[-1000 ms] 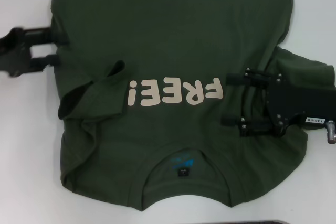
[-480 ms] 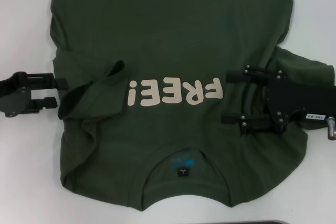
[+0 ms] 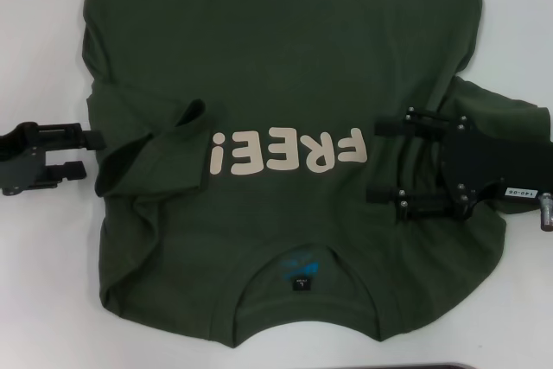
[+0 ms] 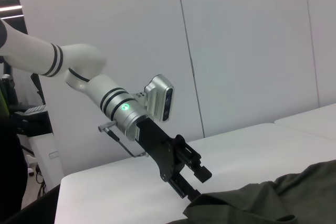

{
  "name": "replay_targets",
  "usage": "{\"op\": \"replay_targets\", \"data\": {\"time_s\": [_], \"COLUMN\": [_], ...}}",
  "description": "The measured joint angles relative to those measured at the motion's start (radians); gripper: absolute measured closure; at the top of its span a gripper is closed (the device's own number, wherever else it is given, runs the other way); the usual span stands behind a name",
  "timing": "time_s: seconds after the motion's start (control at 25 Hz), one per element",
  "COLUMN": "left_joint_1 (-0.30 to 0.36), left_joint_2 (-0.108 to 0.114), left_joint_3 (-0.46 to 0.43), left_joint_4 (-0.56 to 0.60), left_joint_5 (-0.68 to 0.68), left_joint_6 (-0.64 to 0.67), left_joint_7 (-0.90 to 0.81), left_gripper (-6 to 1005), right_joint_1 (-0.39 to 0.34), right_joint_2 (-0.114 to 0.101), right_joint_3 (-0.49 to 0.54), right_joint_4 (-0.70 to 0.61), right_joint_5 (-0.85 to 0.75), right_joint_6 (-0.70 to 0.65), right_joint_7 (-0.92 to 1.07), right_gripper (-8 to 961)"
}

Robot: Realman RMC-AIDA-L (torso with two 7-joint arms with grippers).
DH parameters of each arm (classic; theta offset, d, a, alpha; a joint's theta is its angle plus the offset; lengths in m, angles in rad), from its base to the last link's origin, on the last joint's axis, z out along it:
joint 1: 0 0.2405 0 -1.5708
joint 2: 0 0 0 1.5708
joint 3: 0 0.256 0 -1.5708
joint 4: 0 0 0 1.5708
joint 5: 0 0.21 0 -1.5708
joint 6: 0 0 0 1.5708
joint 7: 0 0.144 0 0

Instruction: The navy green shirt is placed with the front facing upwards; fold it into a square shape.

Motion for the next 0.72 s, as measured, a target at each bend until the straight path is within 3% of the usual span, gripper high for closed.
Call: {"op": "replay_targets", "data": {"time_s": [0.48,0.72], "left_joint_1": [-0.030,-0.089], "left_joint_2": [-0.034,-0.052], "left_joint_3": [0.004,-0.018], "left_joint_4": [-0.005,-0.015], "left_joint_5": [-0.007,-0.048], "left_joint_6": [-0.013,-0.005], "left_joint_7": [0.013,0.006], "left_gripper": [306,306], "right_joint_1": [-0.001,0.003], "right_joint_2": [0.000,0.000], "right_joint_3": [0.001,0.001], "right_joint_4": [0.000,0.000], "right_joint_5": [0.000,0.000], "right_joint_6": [0.000,-0.002], "right_joint_7": [0.000,0.000], "right_gripper": [35,36]}}
